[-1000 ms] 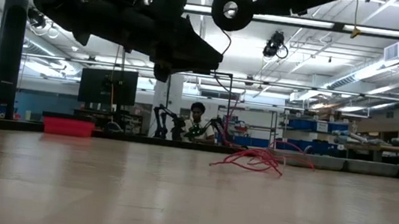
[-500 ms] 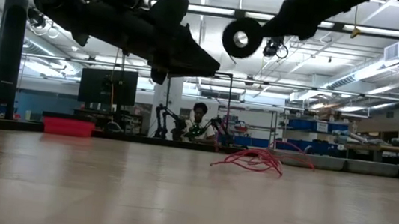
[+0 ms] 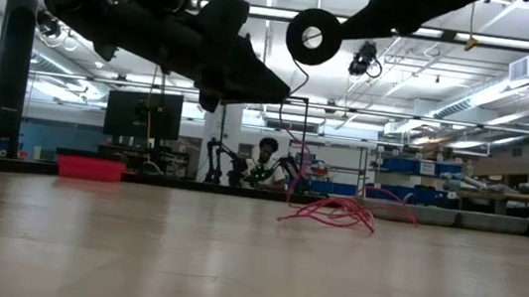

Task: Coil cords
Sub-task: Uncoil the red wire from the black spool

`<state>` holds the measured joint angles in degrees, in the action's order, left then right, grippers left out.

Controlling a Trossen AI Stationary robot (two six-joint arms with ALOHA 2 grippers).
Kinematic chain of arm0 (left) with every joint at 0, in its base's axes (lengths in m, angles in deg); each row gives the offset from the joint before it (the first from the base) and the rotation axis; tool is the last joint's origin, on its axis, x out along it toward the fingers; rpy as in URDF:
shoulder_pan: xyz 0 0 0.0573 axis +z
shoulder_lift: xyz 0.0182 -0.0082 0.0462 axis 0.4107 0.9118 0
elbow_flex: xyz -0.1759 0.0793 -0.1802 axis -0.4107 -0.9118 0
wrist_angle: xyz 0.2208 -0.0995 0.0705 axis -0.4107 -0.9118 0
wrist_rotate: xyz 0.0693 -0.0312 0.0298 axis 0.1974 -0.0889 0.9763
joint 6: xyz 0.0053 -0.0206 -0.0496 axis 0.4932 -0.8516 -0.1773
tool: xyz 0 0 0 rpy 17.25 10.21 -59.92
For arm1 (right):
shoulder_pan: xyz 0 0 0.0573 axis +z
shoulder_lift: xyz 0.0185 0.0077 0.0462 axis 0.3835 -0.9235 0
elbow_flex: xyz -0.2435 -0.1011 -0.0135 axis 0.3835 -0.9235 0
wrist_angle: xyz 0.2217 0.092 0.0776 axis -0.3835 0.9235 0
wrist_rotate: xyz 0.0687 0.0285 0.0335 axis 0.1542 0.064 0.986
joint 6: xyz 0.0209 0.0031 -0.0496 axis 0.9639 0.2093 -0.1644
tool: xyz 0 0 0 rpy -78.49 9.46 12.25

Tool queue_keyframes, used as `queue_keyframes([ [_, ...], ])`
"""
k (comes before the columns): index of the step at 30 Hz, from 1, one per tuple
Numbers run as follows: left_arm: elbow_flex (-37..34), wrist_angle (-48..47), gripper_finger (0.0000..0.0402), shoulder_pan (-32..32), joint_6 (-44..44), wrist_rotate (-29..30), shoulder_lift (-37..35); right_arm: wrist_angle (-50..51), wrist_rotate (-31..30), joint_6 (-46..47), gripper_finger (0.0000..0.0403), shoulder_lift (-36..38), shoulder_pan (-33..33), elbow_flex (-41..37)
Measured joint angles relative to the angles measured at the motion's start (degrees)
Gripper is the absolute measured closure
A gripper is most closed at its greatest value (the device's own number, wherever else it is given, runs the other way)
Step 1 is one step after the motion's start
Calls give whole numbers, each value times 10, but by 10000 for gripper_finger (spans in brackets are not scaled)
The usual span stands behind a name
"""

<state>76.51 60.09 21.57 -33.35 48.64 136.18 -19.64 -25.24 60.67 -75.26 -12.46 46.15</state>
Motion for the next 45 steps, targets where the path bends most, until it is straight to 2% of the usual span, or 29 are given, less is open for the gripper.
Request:
queue_keyframes([
  [15,0,13,277,0,4,-7,0,-78,22,-16,403,0,0,0],
  [18,0,12,306,0,-5,6,0,-75,22,-15,403,0,0,0],
  [22,0,15,387,0,-5,15,0,-75,22,-15,403,0,0,0],
  [28,0,-4,398,0,-3,14,-7,-40,17,-18,403,0,4,0],
  [34,-1,-118,400,0,12,61,-70,-17,9,-50,403,0,28,0],
  [39,-1,-196,401,-3,22,76,-146,46,2,-103,403,7,50,0],
  [45,-1,-183,401,-25,26,78,-186,71,-25,-105,403,7,47,0],
])
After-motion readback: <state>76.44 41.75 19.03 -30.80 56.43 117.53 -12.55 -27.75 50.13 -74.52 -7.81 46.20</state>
